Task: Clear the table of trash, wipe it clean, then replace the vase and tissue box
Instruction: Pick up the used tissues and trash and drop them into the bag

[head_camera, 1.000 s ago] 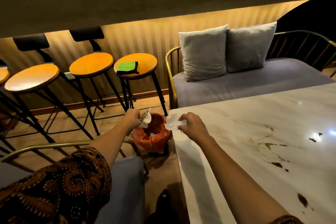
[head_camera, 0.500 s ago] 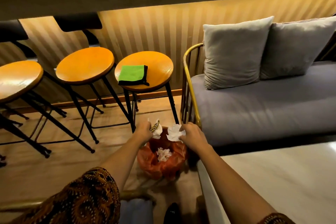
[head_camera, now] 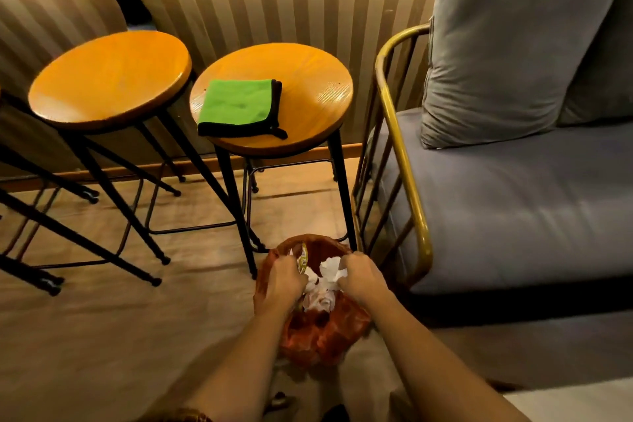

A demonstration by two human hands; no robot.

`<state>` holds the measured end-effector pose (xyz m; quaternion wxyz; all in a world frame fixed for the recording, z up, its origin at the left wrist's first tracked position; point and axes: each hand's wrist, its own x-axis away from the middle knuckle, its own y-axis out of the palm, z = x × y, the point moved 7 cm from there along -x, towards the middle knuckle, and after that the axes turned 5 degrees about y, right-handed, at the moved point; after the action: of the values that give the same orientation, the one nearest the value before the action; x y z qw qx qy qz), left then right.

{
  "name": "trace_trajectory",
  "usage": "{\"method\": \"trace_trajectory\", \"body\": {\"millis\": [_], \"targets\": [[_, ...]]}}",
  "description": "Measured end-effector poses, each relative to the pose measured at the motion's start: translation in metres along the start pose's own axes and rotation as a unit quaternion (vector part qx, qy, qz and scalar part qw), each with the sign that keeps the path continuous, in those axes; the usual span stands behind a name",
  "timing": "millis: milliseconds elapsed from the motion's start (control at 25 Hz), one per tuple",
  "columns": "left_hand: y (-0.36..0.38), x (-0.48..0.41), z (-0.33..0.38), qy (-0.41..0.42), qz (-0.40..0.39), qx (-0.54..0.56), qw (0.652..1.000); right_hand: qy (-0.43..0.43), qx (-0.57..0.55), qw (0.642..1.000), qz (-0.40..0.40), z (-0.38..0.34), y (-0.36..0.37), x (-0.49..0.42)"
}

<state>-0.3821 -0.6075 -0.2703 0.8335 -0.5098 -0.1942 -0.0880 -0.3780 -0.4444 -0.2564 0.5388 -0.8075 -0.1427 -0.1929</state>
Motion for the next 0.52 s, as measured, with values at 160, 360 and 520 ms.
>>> {"method": "trace_trajectory", "body": {"millis": [160, 360, 520], "targets": [[0.044, -0.032, -0.030, -0.021, -0.002, 0.072, 0.997, 0.025, -0.021, 0.999, -0.030, 0.005, 0.072, -0.042], [0.086, -0.049, -0.064, 0.003, -0.050, 0.153, 0.987, 0.027, -0.069, 0.997, -0.022, 0.009, 0.121, -0.067], [0.078, -0.033, -0.077, -0.003, -0.061, 0.142, 0.988, 0.054, -0.089, 0.994, -0.030, 0.018, 0.123, -0.057]]}}
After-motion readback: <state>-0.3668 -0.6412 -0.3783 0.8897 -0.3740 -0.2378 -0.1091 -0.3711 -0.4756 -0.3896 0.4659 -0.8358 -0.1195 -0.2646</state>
